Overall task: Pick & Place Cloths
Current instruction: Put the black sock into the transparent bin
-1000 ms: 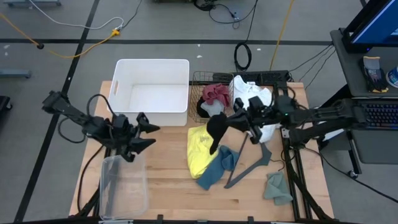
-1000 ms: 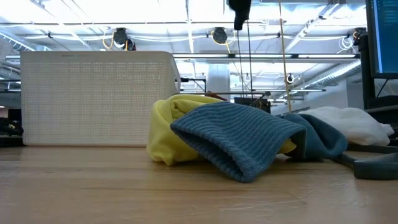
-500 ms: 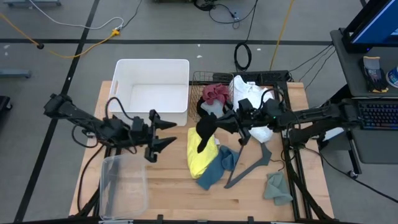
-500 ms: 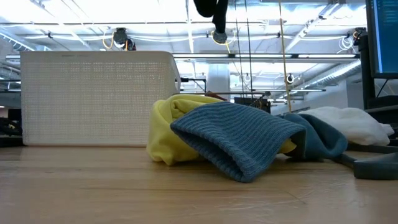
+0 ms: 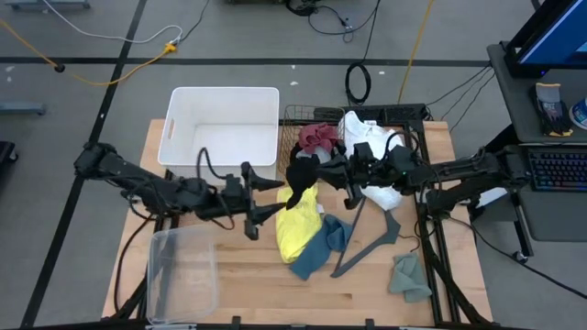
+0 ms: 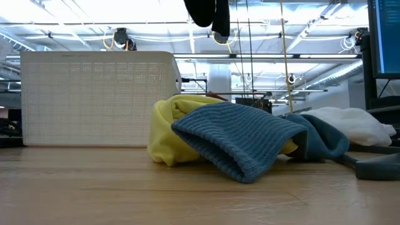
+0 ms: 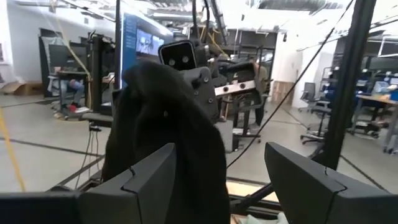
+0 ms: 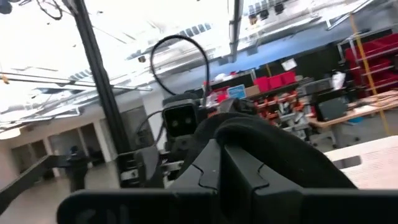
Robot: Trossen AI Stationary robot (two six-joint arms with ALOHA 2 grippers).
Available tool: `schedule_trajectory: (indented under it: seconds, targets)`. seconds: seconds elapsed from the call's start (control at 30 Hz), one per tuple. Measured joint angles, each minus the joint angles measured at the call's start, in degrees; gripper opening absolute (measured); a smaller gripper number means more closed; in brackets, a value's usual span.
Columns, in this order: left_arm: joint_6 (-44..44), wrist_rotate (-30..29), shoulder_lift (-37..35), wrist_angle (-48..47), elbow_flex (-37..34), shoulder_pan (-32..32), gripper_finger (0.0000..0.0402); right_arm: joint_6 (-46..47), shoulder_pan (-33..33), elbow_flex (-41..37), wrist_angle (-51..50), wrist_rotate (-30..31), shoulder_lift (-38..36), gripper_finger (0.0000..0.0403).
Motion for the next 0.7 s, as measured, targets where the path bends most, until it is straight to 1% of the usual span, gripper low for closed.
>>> schedule_trajectory:
  seconds: [0.2, 0.33, 0.57, 0.7]
  targets:
    - [-1.2, -0.1, 4.0, -0.3, 3.2, 2.0, 0.025, -1.9, 0.0, 0.0, 0.0, 2.4, 0.0, 0.0]
    - [-1.2, -0.5, 5.9, -0.3, 4.4, 3.0, 0.025, -2.7, 0.0, 0.0, -0.1, 2.4, 0.0, 0.0]
    - [-1.7, -1.7, 6.1, -0.5, 4.5, 4.9, 0.025, -3.2, 0.0, 0.0, -0.1, 2.6, 0.0, 0.0]
    - [-1.7, -1.3, 6.1, -0.8, 4.5, 6.2, 0.025, -3.2, 0.0, 0.0, 0.0, 2.5, 1.3, 0.0]
